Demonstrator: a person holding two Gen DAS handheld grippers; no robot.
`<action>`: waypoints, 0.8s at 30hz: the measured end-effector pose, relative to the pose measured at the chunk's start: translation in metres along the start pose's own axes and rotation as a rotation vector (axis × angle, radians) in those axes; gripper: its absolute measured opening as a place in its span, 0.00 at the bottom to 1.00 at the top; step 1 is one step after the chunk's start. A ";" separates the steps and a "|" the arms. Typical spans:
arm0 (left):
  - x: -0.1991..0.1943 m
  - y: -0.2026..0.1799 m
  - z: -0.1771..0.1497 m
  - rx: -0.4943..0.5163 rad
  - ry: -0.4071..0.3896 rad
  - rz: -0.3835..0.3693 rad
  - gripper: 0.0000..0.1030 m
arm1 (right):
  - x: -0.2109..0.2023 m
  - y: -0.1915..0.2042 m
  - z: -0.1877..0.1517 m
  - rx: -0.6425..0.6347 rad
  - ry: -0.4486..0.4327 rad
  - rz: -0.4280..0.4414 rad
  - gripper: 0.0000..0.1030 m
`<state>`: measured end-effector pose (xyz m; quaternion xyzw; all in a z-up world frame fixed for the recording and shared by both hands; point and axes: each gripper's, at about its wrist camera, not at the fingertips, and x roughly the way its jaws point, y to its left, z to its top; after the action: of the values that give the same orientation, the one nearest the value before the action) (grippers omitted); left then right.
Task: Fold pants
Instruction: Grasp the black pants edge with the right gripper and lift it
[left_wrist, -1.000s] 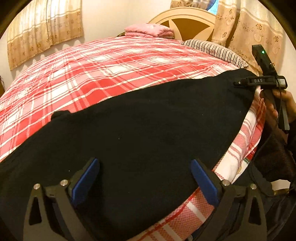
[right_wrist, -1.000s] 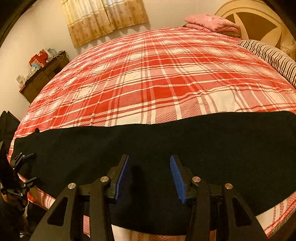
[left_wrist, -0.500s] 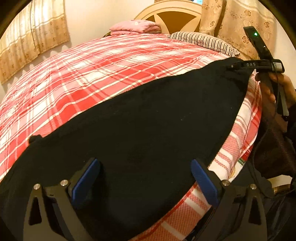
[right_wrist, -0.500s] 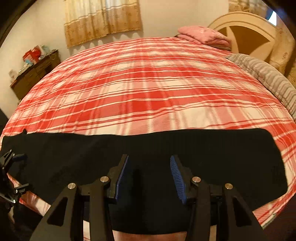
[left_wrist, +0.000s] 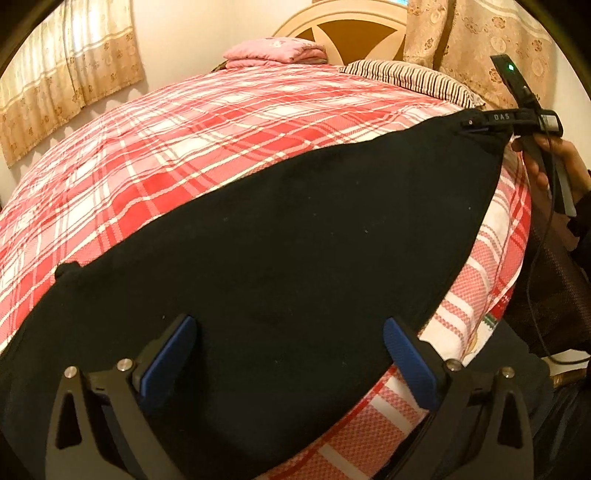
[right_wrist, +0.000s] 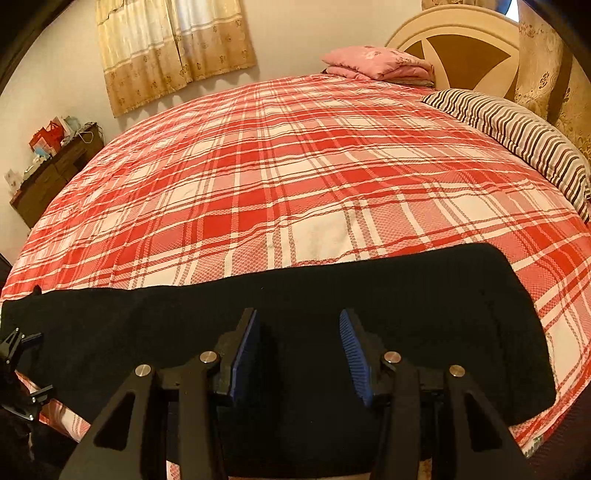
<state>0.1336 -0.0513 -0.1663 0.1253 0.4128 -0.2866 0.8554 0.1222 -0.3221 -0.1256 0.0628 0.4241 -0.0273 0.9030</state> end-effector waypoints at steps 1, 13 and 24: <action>-0.003 0.001 0.000 -0.015 -0.003 -0.011 1.00 | -0.003 -0.001 0.000 0.005 -0.006 0.000 0.46; -0.011 0.015 -0.013 -0.116 -0.055 -0.018 1.00 | -0.072 -0.095 -0.011 0.246 -0.149 0.002 0.48; -0.012 0.026 -0.016 -0.174 -0.068 0.024 1.00 | -0.046 -0.126 -0.024 0.331 -0.098 0.049 0.48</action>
<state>0.1334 -0.0188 -0.1677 0.0456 0.4054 -0.2436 0.8799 0.0613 -0.4439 -0.1167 0.2198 0.3676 -0.0778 0.9003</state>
